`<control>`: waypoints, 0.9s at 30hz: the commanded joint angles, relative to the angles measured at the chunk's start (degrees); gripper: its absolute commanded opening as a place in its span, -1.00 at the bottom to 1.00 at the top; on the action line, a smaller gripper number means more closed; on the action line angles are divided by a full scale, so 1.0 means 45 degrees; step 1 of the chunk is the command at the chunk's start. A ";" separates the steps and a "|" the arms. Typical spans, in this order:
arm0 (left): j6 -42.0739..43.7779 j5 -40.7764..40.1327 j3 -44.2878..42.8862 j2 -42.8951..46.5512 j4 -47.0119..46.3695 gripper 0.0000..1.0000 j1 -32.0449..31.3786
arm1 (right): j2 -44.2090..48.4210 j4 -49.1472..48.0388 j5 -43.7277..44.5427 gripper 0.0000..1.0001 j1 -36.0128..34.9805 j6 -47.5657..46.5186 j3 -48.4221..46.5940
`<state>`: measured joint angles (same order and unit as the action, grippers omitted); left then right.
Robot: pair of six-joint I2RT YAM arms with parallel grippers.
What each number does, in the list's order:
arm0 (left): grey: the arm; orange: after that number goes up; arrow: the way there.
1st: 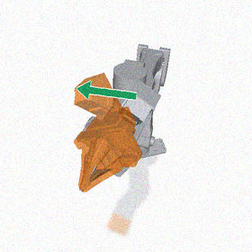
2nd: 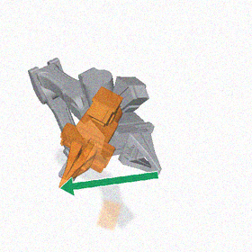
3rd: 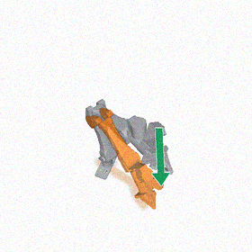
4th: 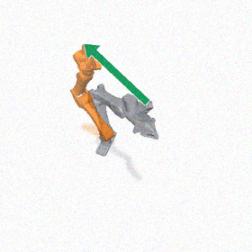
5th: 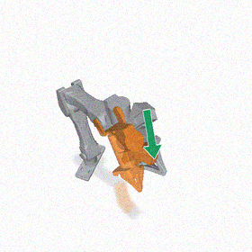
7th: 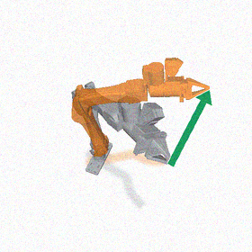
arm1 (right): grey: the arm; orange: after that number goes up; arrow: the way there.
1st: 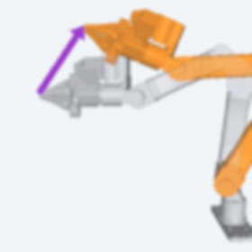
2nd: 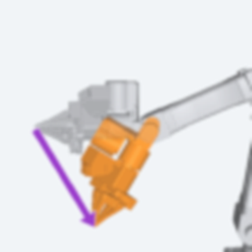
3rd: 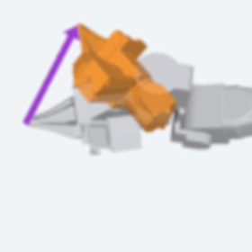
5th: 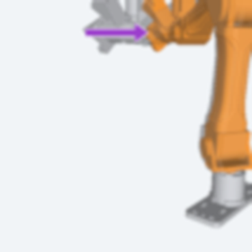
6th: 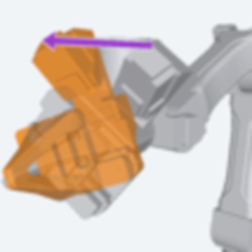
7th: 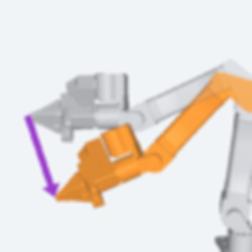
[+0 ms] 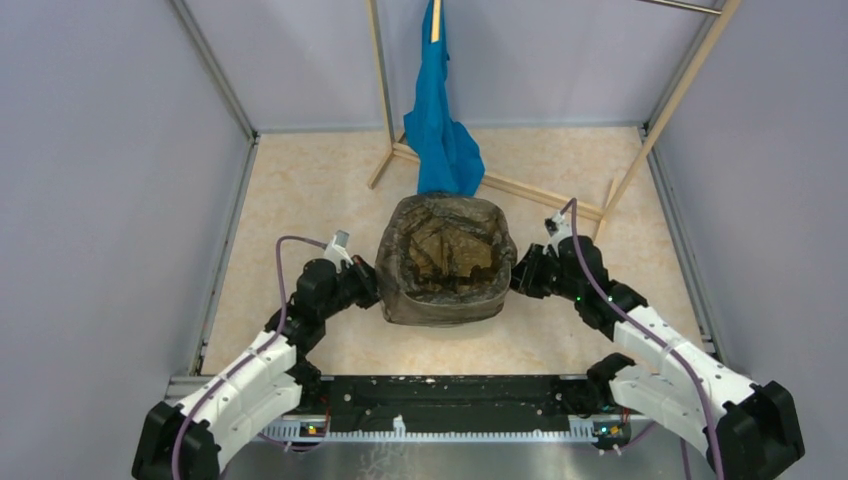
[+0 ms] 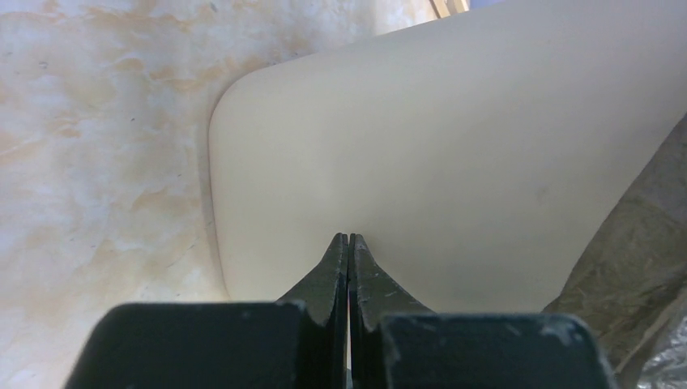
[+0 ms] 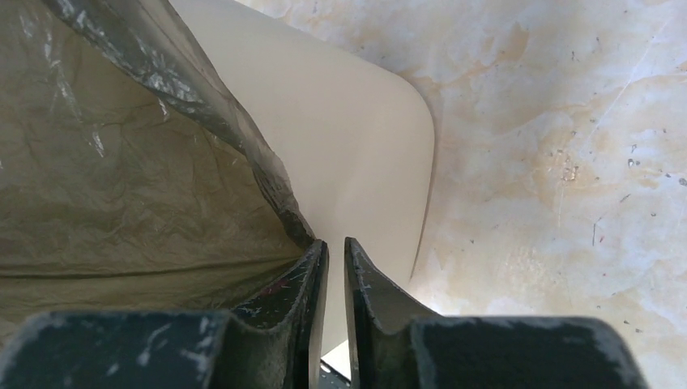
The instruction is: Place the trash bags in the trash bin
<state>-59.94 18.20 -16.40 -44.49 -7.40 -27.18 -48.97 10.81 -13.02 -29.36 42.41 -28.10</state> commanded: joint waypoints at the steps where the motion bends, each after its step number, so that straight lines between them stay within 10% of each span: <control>1: 0.0640 -0.0258 -0.0695 0.0862 0.1336 -1.00 -0.0043 | 0.0200 -0.0758 0.0181 -0.62 -0.0517 0.0015 -0.0332; 16: 0.1936 -0.0406 -0.2446 0.1751 0.4320 -0.99 -0.0051 | 0.1391 0.2726 0.1394 0.43 0.2045 -0.2666 -0.4335; 27: 0.5071 -0.4654 -0.6657 0.1091 1.0436 0.50 0.0078 | -0.1447 -0.1570 -0.5105 0.74 0.4728 -0.0204 -0.4448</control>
<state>-42.87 4.32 -41.36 -38.61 29.30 -27.20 -53.06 13.15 -24.01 -9.23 36.86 -49.54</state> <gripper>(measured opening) 0.694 0.864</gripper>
